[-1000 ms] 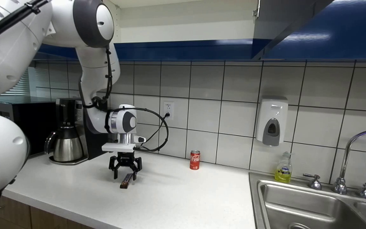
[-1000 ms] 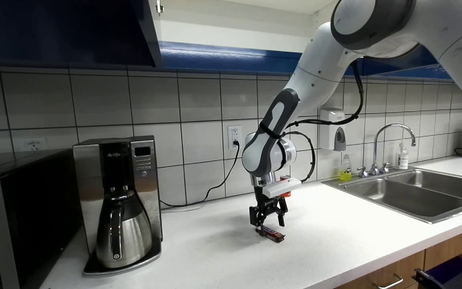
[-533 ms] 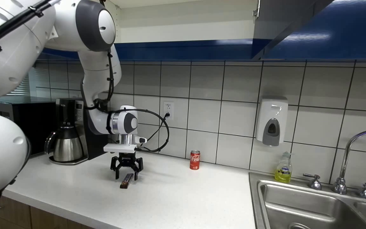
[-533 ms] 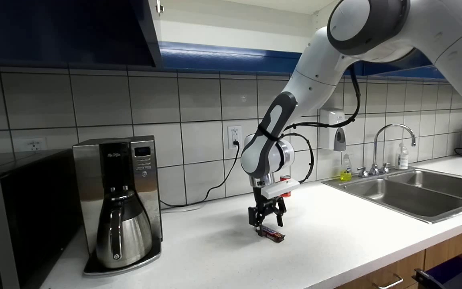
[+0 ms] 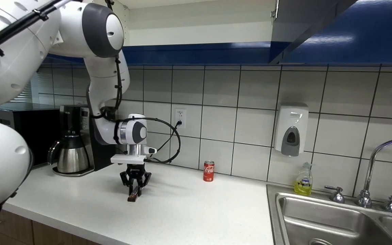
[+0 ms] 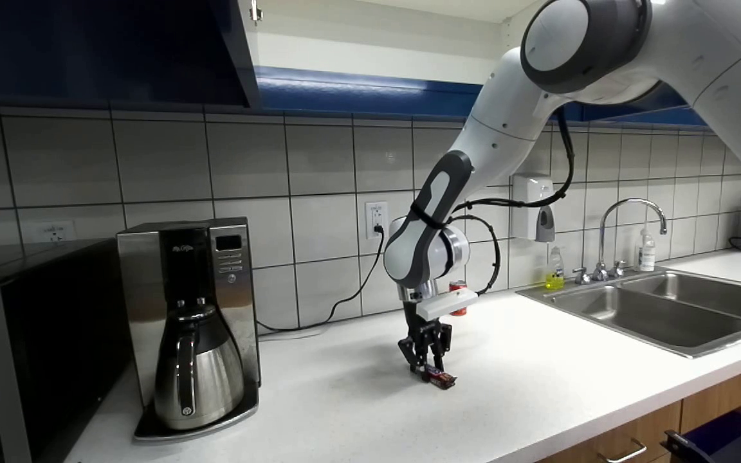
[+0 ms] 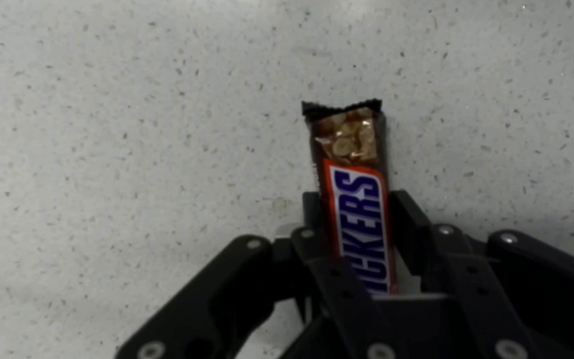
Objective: Put the brown packet in the open upper cabinet.
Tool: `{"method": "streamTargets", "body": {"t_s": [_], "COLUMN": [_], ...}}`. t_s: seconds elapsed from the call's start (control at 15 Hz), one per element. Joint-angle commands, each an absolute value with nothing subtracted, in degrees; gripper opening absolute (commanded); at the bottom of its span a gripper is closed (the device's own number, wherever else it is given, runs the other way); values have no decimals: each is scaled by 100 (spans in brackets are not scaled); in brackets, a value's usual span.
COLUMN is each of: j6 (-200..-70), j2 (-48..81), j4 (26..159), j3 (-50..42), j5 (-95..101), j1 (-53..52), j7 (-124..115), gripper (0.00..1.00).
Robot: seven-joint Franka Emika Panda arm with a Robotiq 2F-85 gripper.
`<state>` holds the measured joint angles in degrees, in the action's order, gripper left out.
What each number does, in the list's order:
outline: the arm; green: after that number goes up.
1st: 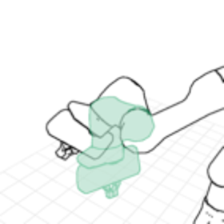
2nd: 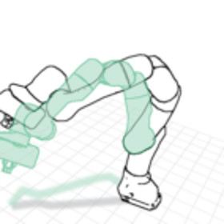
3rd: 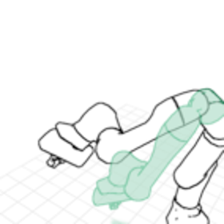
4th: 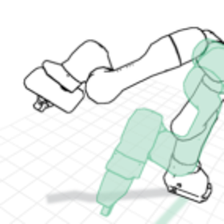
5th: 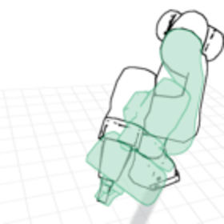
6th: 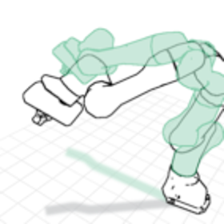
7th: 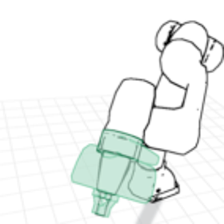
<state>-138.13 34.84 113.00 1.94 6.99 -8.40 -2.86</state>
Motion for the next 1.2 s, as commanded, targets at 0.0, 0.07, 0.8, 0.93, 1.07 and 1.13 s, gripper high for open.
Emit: {"method": "streamTargets", "body": {"t_s": [0.0,0.07,0.8,0.93,1.07,1.13], "j6": [-13760,-13762,-13712,-13686,-13667,-13667], "j2": [3545,3545,3097,2880,2680,2587], "j4": [11177,11171,11362,11478,11590,11653], "j3": [120,122,124,119,121,126], "j5": [822,816,806,822,834,838], "j1": [-937,-940,-974,-974,-974,-972], "j7": [-398,-400,-414,-423,-434,-436], "gripper": [9,8,8,8,8,8]}}
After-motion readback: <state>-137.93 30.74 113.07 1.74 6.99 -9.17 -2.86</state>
